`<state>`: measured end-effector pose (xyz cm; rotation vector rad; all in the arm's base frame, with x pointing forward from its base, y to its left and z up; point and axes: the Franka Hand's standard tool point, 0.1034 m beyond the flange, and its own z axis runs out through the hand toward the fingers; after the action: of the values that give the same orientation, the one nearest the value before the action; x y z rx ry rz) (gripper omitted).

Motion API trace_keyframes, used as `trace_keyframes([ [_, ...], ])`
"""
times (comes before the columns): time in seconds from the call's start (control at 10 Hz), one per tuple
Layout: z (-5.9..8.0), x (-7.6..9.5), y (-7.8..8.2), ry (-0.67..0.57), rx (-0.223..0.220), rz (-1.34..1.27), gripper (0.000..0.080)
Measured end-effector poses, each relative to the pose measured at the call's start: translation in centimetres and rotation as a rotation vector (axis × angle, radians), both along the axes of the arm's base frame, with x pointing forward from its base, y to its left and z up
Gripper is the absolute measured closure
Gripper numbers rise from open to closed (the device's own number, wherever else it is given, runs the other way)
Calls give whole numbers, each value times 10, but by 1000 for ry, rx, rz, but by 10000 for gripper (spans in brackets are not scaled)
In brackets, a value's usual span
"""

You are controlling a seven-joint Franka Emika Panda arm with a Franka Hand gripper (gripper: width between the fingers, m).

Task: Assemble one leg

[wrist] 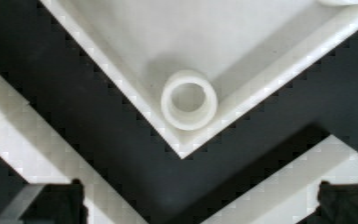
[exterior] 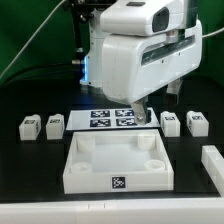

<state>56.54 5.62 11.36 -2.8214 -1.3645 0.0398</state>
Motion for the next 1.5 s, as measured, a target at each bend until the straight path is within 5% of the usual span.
trace_keyframes([
  [0.7,0,-2,-3,3,4,190,150],
  [1.0,2,-65,-32,23,7,559,150],
  [1.3,-40,-114,-57,24,31,665,150],
  [1.5,-74,-125,-56,27,49,655,150],
])
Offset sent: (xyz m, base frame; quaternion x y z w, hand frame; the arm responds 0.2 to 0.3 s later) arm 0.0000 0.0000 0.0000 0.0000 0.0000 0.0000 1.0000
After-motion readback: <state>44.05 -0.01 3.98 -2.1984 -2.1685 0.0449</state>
